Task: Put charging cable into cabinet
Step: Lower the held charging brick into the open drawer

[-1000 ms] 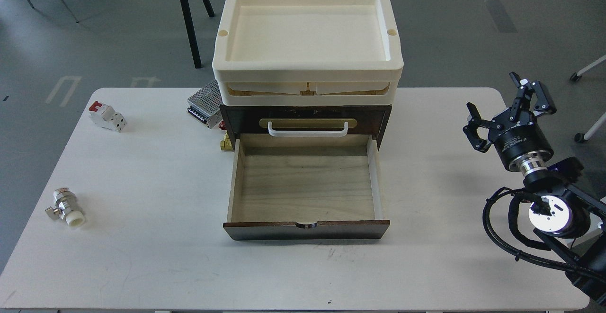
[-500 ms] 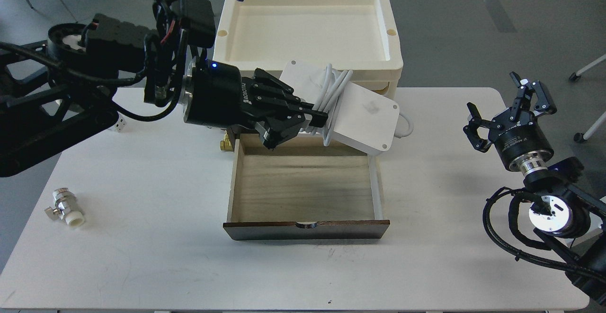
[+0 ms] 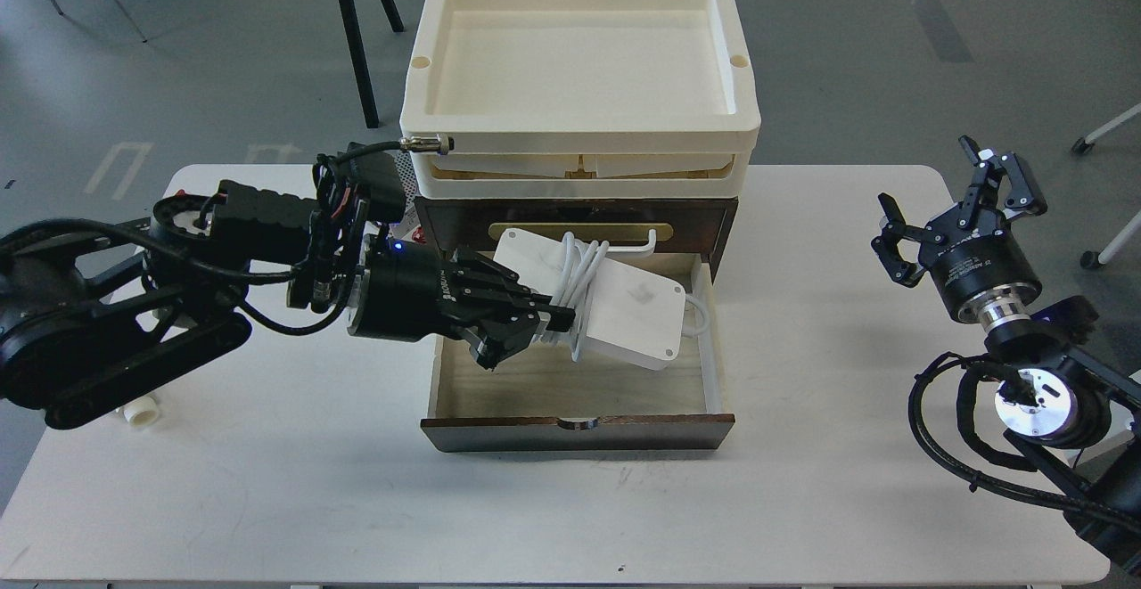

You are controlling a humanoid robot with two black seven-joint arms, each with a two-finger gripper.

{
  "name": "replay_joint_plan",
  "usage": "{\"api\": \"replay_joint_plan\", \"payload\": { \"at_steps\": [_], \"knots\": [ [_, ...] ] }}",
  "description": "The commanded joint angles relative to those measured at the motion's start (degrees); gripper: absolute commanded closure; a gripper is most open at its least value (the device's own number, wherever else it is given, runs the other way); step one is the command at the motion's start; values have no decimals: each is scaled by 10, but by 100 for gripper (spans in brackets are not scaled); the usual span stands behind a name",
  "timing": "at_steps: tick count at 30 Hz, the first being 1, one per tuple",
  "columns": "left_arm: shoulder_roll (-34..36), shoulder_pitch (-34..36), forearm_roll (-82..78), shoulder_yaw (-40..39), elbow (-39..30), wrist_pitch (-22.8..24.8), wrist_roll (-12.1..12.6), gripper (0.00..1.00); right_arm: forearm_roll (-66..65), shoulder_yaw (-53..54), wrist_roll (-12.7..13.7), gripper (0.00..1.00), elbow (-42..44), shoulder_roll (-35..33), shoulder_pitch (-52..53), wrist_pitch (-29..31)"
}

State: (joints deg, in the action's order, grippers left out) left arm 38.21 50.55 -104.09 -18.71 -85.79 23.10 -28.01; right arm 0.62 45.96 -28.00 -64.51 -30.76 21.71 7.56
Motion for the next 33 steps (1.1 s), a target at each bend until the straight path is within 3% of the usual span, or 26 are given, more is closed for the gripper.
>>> {"api": "replay_joint_plan", "payload": {
  "at_steps": [1, 17, 27, 33],
  "knots": [
    [-28, -23, -3, 0, 32, -7, 0, 100, -1, 0, 0, 0, 0, 0, 0, 0],
    [-138, -71, -3, 4, 199, -66, 0, 100, 0, 0, 0, 1, 0, 0, 0, 0],
    [-141, -76, 1, 62, 209, -105, 0, 100, 0, 0, 0, 1, 0, 0, 0, 0],
    [-154, -92, 2, 63, 221, -109, 0, 92, 0, 0, 0, 1, 0, -1, 0, 0]
  ]
}}
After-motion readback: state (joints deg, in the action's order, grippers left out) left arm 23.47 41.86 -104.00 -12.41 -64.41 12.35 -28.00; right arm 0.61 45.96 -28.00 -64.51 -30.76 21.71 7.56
